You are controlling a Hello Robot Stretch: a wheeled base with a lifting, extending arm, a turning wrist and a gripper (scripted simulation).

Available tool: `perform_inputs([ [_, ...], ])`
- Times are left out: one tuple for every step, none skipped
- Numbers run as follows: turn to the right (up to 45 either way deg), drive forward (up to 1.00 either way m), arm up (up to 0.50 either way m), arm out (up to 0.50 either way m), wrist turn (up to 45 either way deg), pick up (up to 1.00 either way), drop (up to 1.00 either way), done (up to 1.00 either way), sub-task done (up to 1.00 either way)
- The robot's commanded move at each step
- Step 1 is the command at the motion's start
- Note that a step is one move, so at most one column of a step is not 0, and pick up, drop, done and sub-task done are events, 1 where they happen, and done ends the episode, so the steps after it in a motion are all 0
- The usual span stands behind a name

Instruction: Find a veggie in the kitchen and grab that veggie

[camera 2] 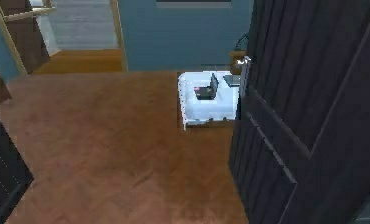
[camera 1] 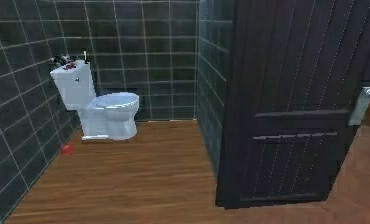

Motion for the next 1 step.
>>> perform_inputs([
  [45.0,0.0,0.0,0.0,0.0,0.0,0.0,0.0,0.0],
])
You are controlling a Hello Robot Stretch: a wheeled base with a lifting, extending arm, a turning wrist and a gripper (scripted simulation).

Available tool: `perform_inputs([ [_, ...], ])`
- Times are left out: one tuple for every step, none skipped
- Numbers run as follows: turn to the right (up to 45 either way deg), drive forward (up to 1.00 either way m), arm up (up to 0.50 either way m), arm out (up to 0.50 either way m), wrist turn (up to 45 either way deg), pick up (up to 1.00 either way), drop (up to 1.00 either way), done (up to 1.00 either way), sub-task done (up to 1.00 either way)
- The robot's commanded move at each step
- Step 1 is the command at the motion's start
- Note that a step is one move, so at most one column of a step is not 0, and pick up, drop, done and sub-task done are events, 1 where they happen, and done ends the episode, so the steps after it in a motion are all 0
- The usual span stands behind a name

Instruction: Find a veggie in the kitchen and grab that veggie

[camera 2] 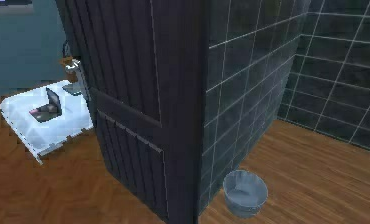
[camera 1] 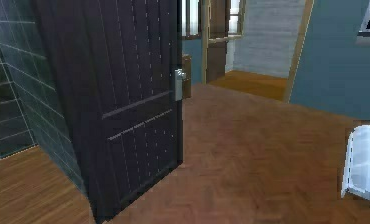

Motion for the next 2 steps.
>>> perform_inputs([
  [18.0,0.0,0.0,0.0,0.0,0.0,0.0,0.0,0.0],
  [0.0,1.0,0.0,0.0,0.0,0.0,0.0,0.0,0.0],
])
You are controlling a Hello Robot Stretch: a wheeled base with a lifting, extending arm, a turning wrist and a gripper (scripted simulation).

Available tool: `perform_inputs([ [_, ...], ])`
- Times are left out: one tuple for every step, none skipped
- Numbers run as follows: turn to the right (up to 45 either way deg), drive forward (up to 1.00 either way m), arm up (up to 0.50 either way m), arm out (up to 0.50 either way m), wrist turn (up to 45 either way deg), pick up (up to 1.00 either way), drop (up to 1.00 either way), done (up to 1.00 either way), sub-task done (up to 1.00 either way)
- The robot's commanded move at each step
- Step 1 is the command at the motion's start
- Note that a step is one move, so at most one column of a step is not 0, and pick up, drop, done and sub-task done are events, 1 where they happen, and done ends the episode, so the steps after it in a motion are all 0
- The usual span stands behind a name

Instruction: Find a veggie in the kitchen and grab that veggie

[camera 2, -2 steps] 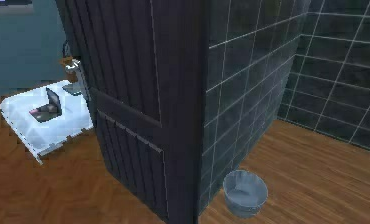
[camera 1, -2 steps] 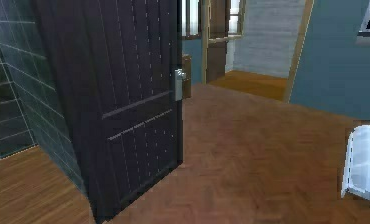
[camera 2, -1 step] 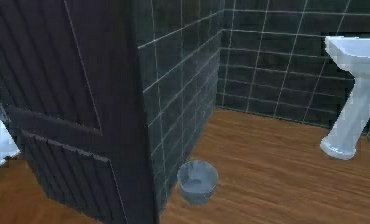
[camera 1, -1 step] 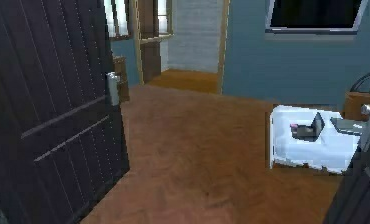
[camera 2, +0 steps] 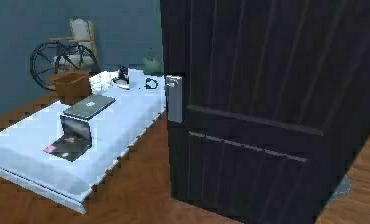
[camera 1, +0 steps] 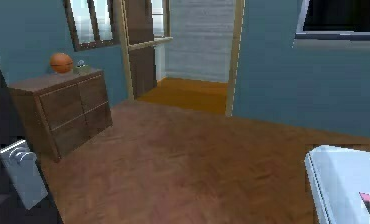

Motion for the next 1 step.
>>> perform_inputs([
  [0.0,0.9,0.0,0.0,0.0,0.0,0.0,0.0,0.0],
])
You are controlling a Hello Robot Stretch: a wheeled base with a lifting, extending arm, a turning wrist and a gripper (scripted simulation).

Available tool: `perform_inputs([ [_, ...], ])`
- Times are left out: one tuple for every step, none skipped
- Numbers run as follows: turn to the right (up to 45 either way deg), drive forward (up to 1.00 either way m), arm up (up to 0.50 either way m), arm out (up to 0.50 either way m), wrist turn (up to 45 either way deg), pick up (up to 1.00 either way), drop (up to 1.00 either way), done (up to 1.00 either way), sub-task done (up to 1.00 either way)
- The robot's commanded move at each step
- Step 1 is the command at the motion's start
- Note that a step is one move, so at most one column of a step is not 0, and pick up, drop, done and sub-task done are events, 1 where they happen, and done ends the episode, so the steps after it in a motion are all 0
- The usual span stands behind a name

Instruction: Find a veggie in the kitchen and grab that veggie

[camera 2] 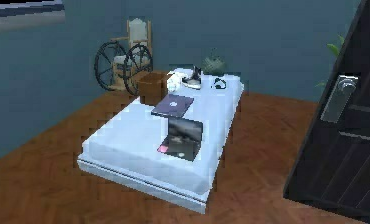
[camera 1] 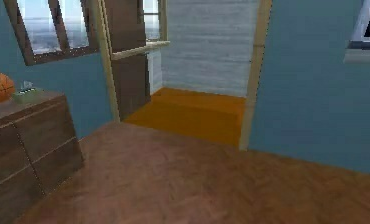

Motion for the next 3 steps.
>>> perform_inputs([
  [3.0,0.0,0.0,0.0,0.0,0.0,0.0,0.0,0.0],
  [0.0,1.0,0.0,0.0,0.0,0.0,0.0,0.0,0.0],
  [0.0,0.9,0.0,0.0,0.0,0.0,0.0,0.0,0.0],
])
